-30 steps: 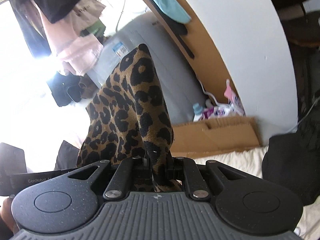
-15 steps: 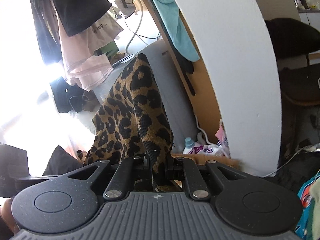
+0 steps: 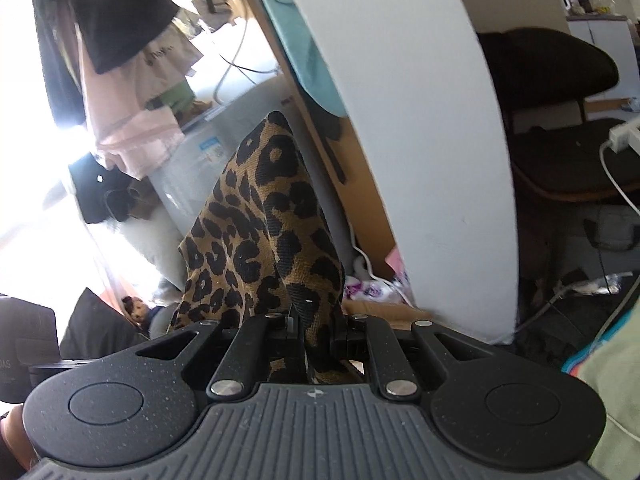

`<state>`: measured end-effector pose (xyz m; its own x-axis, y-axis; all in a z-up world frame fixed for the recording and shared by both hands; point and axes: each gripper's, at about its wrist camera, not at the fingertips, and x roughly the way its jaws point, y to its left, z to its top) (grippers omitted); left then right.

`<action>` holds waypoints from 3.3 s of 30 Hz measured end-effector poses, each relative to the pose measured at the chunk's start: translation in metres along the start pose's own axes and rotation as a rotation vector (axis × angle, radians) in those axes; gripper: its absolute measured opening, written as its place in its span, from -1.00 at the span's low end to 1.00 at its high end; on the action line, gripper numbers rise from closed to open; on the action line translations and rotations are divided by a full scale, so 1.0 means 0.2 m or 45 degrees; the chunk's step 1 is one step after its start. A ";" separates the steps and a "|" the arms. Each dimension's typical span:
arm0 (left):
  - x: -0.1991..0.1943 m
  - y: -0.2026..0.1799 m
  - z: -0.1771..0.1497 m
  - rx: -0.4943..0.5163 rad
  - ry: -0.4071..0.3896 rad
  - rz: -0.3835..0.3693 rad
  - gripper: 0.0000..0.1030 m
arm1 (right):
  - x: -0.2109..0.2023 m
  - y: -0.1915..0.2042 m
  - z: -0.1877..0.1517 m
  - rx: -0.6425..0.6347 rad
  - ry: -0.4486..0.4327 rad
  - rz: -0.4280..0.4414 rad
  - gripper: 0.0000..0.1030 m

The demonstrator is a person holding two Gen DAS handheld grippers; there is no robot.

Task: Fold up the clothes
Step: 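Lift the folded pants off the bed with both tools, holding it up, then lower the folded leopard-print pants onto the black clothes pile with both tools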

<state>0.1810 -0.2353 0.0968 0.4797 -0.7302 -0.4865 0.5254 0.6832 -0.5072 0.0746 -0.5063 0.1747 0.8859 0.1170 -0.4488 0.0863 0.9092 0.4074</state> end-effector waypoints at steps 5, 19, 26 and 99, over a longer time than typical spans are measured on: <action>0.21 0.04 -0.09 -0.032 0.074 -0.039 -0.56 | 0.06 -0.18 -0.09 0.035 0.051 -0.054 -0.82; 0.81 0.35 -0.35 -0.162 0.263 -0.089 -0.57 | 0.47 -0.69 -0.40 0.135 0.219 -0.185 -0.82; 1.08 0.53 -0.49 -0.228 0.347 -0.093 -0.57 | 0.73 -0.94 -0.59 0.197 0.319 -0.235 -0.82; 2.07 0.97 -0.55 0.018 0.419 0.080 -0.39 | 1.78 -1.61 -1.08 0.015 0.337 -0.464 -0.42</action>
<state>0.4036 -0.4042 -0.2807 0.2598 -0.6420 -0.7213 0.5129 0.7246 -0.4603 0.2633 -0.6704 -0.2883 0.6499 -0.1104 -0.7520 0.3776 0.9056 0.1934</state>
